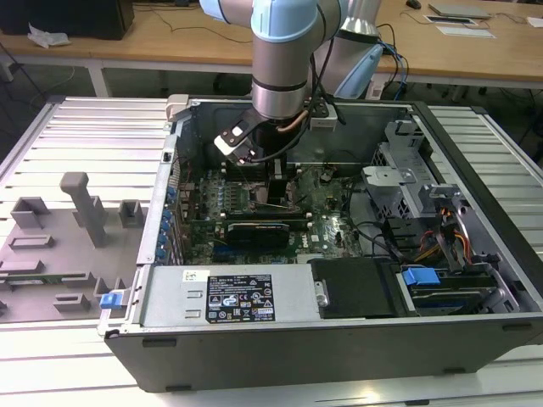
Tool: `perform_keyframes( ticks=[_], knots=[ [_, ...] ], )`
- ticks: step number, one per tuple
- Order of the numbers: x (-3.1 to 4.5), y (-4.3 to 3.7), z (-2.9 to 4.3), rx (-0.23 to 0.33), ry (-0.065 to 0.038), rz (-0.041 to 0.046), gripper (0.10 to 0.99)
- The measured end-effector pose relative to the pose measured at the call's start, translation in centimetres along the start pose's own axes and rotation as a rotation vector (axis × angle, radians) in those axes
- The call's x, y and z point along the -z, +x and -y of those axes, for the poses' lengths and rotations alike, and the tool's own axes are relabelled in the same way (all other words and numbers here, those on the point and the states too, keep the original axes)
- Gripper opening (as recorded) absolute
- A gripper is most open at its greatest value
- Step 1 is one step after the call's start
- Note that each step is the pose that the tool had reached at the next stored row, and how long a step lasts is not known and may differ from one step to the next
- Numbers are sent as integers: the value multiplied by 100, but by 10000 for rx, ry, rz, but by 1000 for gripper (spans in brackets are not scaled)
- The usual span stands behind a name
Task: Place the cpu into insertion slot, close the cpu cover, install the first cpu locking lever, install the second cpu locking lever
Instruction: 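Place the cpu into insertion slot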
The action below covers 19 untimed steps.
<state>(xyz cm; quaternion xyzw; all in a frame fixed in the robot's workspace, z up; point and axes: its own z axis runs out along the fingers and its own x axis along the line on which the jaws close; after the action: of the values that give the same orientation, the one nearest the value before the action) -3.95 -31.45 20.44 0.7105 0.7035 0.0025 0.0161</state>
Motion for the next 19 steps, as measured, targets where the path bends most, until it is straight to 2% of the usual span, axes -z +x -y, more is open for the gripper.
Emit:
perform_keyframes(
  ticks=[4,5,15,16,17,19],
  knots=[
    [-1,0,0,0,0,0,557],
    [-2,0,0,0,-1,0,620],
    [-17,0,1,0,0,1,620],
    [-17,0,0,0,1,2,604],
    [-18,0,1,0,0,0,533],
    [-19,1,0,0,1,3,533]
  ],
)
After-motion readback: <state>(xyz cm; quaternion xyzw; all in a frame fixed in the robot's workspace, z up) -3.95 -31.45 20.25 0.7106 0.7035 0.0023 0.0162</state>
